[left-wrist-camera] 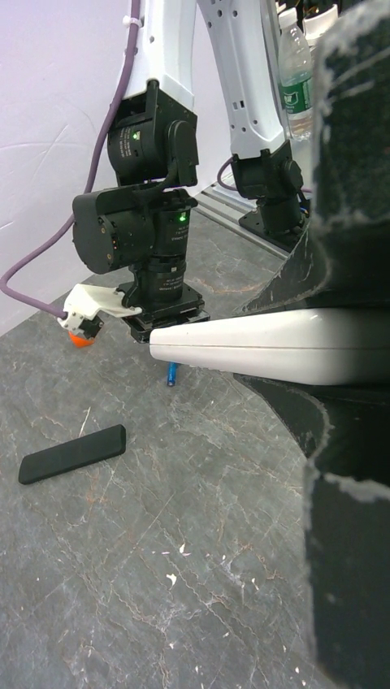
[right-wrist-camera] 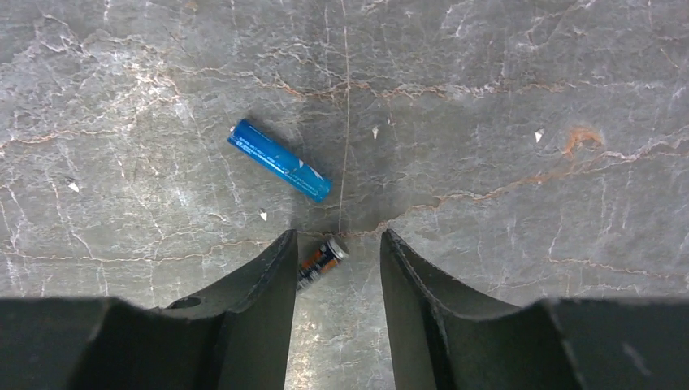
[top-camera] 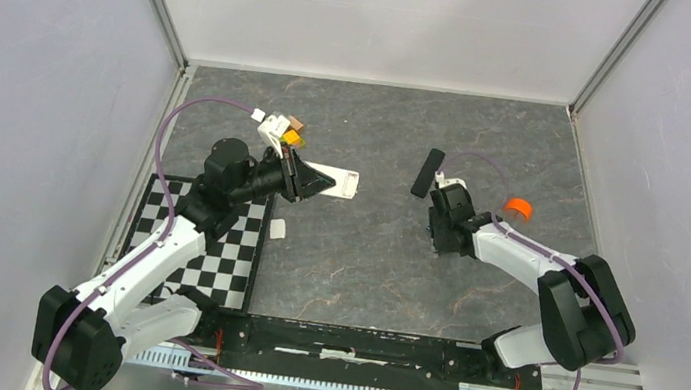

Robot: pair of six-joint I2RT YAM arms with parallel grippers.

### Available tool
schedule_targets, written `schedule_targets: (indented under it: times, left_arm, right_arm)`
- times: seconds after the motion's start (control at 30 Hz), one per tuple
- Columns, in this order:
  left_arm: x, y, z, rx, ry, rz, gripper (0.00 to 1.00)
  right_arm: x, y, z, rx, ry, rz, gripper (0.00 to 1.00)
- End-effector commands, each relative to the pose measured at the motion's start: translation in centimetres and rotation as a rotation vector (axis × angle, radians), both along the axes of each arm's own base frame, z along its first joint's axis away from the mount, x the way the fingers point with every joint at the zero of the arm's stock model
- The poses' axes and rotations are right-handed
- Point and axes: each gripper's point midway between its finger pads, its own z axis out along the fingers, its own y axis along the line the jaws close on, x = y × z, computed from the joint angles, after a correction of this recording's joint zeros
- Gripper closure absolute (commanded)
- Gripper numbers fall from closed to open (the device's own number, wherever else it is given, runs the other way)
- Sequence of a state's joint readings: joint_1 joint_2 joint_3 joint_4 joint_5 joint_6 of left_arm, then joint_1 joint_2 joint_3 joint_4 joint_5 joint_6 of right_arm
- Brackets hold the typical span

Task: Load the batteries into the remote control

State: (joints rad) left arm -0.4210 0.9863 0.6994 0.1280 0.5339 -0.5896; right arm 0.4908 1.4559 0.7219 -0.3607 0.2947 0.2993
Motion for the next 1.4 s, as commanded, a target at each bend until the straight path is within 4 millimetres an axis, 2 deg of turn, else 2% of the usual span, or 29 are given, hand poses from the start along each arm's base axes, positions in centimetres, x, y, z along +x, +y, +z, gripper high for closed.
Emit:
schedule_targets:
  times: [0.0, 0.23, 0.37, 0.43, 0.53, 0.63, 0.73, 0.83, 0.97, 1.13, 1.37]
  left_arm:
    - [-0.5, 0.0, 1.5, -0.008, -0.078, -0.027, 0.98]
    - [-0.7, 0.1, 1.7, -0.011, -0.089, -0.025, 0.98]
    - [-0.7, 0.1, 1.8, -0.014, -0.089, -0.026, 0.98]
    - [-0.8, 0.1, 1.8, -0.013, -0.09, -0.026, 0.98]
    - [-0.8, 0.1, 1.8, -0.014, -0.089, -0.027, 0.98]
    - [-0.7, 0.1, 1.6, -0.012, -0.085, -0.023, 0.98]
    - [-0.6, 0.1, 1.5, -0.01, -0.079, -0.024, 0.98]
    - [-0.6, 0.0, 1.5, -0.012, -0.077, -0.025, 0.98]
    - [-0.5, -0.1, 1.5, -0.013, -0.077, -0.025, 0.98]
    - [-0.5, 0.0, 1.6, -0.011, -0.08, -0.022, 0.98]
    - [-0.6, 0.3, 1.6, -0.003, -0.083, -0.011, 0.98]
  right_arm:
    - [-0.1, -0.1, 0.1, 0.014, -0.022, -0.029, 0.54]
    - [1.1, 0.2, 2.7, 0.06, -0.136, -0.033, 0.49]
    - [1.1, -1.0, 3.5, 0.021, -0.143, -0.067, 0.47]
    - [0.6, -2.2, 3.6, -0.025, -0.128, -0.097, 0.5]
    - [-0.8, -3.8, 3.7, -0.087, -0.081, -0.132, 0.65]
    - [-2.5, -4.7, 3.7, -0.121, -0.035, -0.128, 0.7]
    - [-3.8, -4.3, 3.0, -0.107, 0.029, -0.073, 0.71]
    - [-4.5, -2.9, 1.9, -0.05, 0.076, -0.006, 0.71]
    - [-4.3, -1.9, 1.0, -0.011, 0.095, 0.011, 0.68]
    - [-3.5, -1.2, 0.4, 0.013, 0.085, 0.02, 0.52]
    - [-3.0, -1.0, 0.5, 0.007, 0.081, 0.034, 0.47]
